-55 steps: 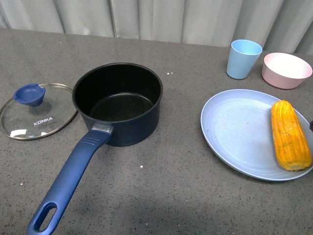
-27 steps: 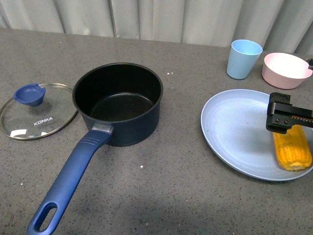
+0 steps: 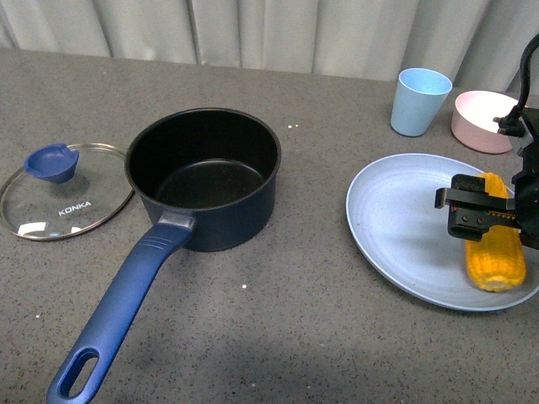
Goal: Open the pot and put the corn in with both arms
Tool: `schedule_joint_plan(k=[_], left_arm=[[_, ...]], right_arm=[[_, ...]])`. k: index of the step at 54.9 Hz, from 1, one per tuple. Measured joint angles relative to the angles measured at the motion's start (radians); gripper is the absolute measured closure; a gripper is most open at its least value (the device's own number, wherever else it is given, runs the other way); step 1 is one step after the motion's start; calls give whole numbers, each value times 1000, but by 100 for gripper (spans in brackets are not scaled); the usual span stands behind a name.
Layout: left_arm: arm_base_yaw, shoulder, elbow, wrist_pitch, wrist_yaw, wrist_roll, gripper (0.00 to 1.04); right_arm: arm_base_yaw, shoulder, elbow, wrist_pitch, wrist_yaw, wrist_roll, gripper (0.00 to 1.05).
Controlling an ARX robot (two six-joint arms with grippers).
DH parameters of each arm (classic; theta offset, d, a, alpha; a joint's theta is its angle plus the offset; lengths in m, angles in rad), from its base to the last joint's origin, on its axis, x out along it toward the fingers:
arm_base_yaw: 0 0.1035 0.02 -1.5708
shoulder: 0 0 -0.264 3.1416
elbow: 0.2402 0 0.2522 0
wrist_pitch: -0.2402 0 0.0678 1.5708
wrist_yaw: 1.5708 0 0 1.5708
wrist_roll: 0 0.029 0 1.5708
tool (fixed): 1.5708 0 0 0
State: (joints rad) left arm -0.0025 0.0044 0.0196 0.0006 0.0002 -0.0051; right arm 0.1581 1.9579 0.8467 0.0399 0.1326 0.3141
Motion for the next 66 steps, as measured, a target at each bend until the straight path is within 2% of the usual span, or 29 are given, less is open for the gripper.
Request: schedule_joint_plan(k=[8, 20, 33, 37, 43, 56, 66], left_arm=[[0, 0, 0, 0, 0, 0, 7], [0, 0, 0, 0, 0, 0, 7], [0, 0, 0, 0, 0, 0, 7], [0, 0, 0, 0, 0, 0, 7], [0, 0, 0, 0, 0, 0, 7], [0, 0, 0, 0, 0, 0, 7], [0, 0, 0, 0, 0, 0, 7]], right_arm=[[0, -2, -1, 34, -6, -3, 68], [18, -53, -43, 112, -37, -52, 87], [85, -154, -42, 113, -161, -104, 95], [137, -177, -13, 89, -224, -60, 96], [204, -182, 32, 64, -262, -19, 97], [364, -134, 167, 43, -266, 27, 98], [437, -51, 249, 35, -250, 61, 98]])
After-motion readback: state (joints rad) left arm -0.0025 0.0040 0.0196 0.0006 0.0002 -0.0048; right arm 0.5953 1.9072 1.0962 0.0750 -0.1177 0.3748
